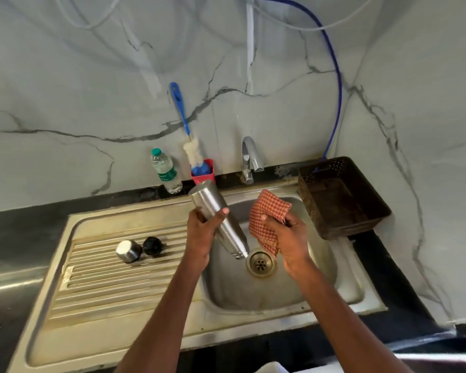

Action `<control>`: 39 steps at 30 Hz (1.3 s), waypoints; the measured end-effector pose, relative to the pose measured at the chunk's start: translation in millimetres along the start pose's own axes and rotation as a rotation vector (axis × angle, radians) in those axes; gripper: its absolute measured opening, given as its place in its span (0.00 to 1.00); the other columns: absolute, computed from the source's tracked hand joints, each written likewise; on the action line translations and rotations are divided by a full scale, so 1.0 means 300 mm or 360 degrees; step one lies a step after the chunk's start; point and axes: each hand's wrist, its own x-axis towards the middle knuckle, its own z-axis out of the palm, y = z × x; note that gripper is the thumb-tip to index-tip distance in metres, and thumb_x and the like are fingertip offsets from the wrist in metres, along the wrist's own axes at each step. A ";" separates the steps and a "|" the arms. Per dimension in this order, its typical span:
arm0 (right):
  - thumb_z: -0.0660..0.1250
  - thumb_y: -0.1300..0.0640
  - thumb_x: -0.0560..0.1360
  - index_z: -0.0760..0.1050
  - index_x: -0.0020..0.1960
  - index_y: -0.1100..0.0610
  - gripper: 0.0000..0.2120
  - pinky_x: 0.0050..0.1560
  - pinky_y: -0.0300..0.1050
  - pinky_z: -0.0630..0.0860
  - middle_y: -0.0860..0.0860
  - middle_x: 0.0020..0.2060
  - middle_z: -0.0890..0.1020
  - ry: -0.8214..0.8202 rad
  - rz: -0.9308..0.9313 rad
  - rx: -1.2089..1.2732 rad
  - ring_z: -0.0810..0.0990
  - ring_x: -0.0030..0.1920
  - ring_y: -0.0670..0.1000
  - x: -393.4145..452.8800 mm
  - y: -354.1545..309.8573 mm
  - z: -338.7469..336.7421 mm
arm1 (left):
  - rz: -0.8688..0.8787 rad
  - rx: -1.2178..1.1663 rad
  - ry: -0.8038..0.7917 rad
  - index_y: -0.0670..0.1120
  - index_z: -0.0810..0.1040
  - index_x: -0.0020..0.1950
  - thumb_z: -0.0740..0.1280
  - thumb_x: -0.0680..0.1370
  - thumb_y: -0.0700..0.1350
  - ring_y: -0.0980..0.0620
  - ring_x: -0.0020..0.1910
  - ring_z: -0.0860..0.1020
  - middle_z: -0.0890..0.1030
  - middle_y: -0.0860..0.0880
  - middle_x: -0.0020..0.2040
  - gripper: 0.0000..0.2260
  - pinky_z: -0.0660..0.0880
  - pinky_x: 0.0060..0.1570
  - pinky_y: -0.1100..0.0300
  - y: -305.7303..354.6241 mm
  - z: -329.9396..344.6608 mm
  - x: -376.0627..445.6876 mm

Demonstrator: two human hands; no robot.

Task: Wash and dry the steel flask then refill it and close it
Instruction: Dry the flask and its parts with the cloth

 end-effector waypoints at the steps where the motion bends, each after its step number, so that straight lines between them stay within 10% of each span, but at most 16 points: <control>1: 0.76 0.63 0.75 0.85 0.58 0.54 0.13 0.49 0.51 0.85 0.49 0.49 0.88 -0.0068 -0.0046 -0.0010 0.87 0.50 0.52 -0.006 -0.006 0.005 | -0.0087 -0.0099 0.0026 0.47 0.74 0.69 0.82 0.70 0.50 0.44 0.60 0.84 0.83 0.43 0.63 0.31 0.82 0.54 0.50 -0.004 -0.008 0.000; 4: 0.74 0.70 0.74 0.85 0.54 0.56 0.13 0.54 0.45 0.84 0.49 0.48 0.89 -0.0355 -0.0236 -0.0030 0.87 0.53 0.49 -0.045 -0.012 0.043 | -0.0328 -0.0528 -0.0064 0.43 0.75 0.70 0.78 0.74 0.60 0.38 0.61 0.83 0.83 0.38 0.62 0.32 0.81 0.57 0.44 -0.018 -0.033 0.012; 9: 0.75 0.70 0.73 0.80 0.68 0.57 0.25 0.75 0.50 0.70 0.49 0.74 0.75 -0.0957 -0.0620 -0.0465 0.73 0.74 0.50 -0.118 0.107 0.168 | -0.0757 -0.0948 -0.0284 0.40 0.78 0.64 0.70 0.72 0.74 0.39 0.53 0.82 0.81 0.37 0.54 0.39 0.80 0.59 0.42 -0.024 -0.088 0.025; 13: 0.64 0.59 0.79 0.60 0.82 0.45 0.34 0.82 0.55 0.57 0.41 0.82 0.57 -0.0951 -0.1078 -0.1355 0.53 0.83 0.48 -0.130 0.114 0.297 | -0.0783 -0.1090 -0.0387 0.40 0.82 0.57 0.65 0.81 0.65 0.42 0.51 0.84 0.84 0.40 0.51 0.27 0.81 0.58 0.47 0.002 -0.139 0.017; 17: 0.62 0.56 0.80 0.47 0.84 0.39 0.39 0.80 0.66 0.55 0.38 0.83 0.45 -0.0815 -0.0848 -0.1614 0.41 0.83 0.53 -0.078 0.027 0.447 | -0.0690 -0.0963 -0.0446 0.43 0.86 0.61 0.61 0.84 0.54 0.42 0.53 0.86 0.85 0.39 0.59 0.20 0.79 0.59 0.48 0.022 -0.174 -0.011; 24: 0.60 0.53 0.82 0.44 0.84 0.40 0.37 0.76 0.59 0.69 0.38 0.83 0.40 -0.0907 -0.0907 -0.1558 0.55 0.82 0.51 -0.170 0.079 0.453 | -0.0676 -0.0958 -0.0378 0.41 0.82 0.61 0.58 0.86 0.56 0.44 0.48 0.86 0.86 0.40 0.51 0.21 0.81 0.53 0.52 0.071 -0.256 0.029; 33: 0.61 0.51 0.80 0.39 0.84 0.42 0.41 0.80 0.64 0.58 0.38 0.82 0.37 -0.0593 -0.0767 -0.1440 0.43 0.83 0.50 -0.103 0.063 0.533 | -0.0615 -0.0723 -0.0611 0.44 0.78 0.71 0.57 0.86 0.55 0.44 0.57 0.85 0.84 0.39 0.62 0.21 0.81 0.53 0.51 0.033 -0.255 -0.004; 39: 0.59 0.55 0.85 0.38 0.84 0.41 0.38 0.75 0.42 0.64 0.38 0.82 0.36 -0.0700 -0.0823 -0.1349 0.48 0.82 0.47 -0.154 0.030 0.539 | -0.0542 -0.0824 -0.0595 0.44 0.78 0.71 0.56 0.87 0.56 0.43 0.58 0.85 0.85 0.39 0.61 0.22 0.79 0.58 0.49 0.081 -0.267 0.012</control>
